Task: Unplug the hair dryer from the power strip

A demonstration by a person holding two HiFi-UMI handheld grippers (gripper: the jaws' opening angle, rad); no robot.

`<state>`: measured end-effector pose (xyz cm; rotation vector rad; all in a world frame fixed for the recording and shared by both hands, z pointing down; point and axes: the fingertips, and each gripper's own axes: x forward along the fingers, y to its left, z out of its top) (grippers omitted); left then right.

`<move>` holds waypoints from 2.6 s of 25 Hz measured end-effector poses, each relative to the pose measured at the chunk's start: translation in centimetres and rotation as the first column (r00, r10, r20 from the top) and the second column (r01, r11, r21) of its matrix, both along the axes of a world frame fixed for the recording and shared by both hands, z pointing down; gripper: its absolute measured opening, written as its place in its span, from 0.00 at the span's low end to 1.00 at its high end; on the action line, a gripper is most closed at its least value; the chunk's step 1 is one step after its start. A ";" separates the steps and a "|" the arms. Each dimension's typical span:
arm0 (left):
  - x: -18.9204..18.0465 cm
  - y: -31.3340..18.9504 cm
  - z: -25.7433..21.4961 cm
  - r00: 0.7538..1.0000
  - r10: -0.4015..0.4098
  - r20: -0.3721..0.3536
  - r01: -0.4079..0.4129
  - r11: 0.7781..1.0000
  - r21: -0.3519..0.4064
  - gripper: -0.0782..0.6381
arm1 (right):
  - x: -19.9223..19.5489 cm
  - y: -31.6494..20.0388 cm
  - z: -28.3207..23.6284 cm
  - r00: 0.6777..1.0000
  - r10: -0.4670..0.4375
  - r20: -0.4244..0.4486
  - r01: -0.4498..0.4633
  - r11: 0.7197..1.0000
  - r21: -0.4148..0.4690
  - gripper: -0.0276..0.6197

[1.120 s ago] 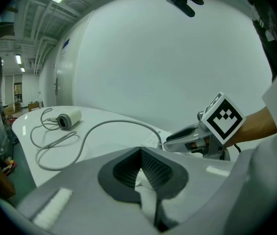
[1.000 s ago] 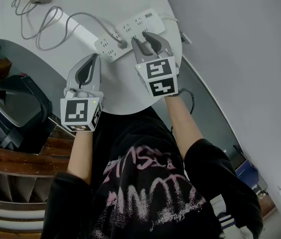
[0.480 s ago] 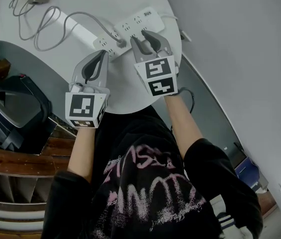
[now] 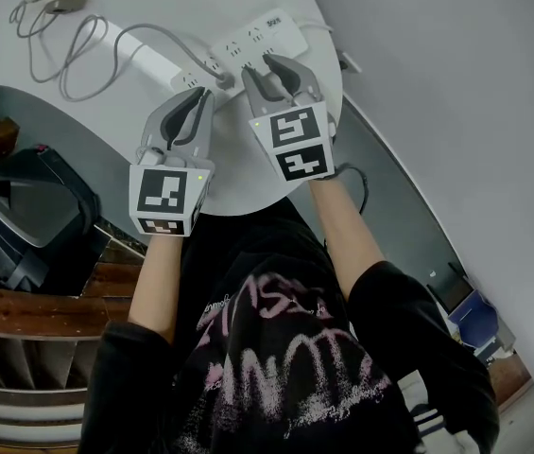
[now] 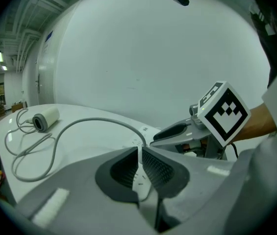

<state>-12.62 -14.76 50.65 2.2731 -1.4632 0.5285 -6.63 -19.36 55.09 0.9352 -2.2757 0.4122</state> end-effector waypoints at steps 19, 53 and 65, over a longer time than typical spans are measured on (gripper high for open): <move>1.6 -1.9 1.1 0.998 0.070 -0.006 -0.070 0.997 -0.032 0.22 | 0.0 0.0 -0.1 1.000 0.004 0.006 -0.004 1.000 0.002 0.24; 2.2 -2.1 1.1 0.992 0.121 0.031 -0.119 0.992 -0.034 0.17 | 0.0 -0.1 -0.1 1.000 0.000 -0.027 0.000 1.000 -0.004 0.24; 0.6 -3.3 -3.6 0.997 0.082 -0.017 -0.080 0.991 0.108 0.17 | -0.1 -0.1 0.2 1.000 0.007 -0.022 -0.007 1.000 -0.007 0.24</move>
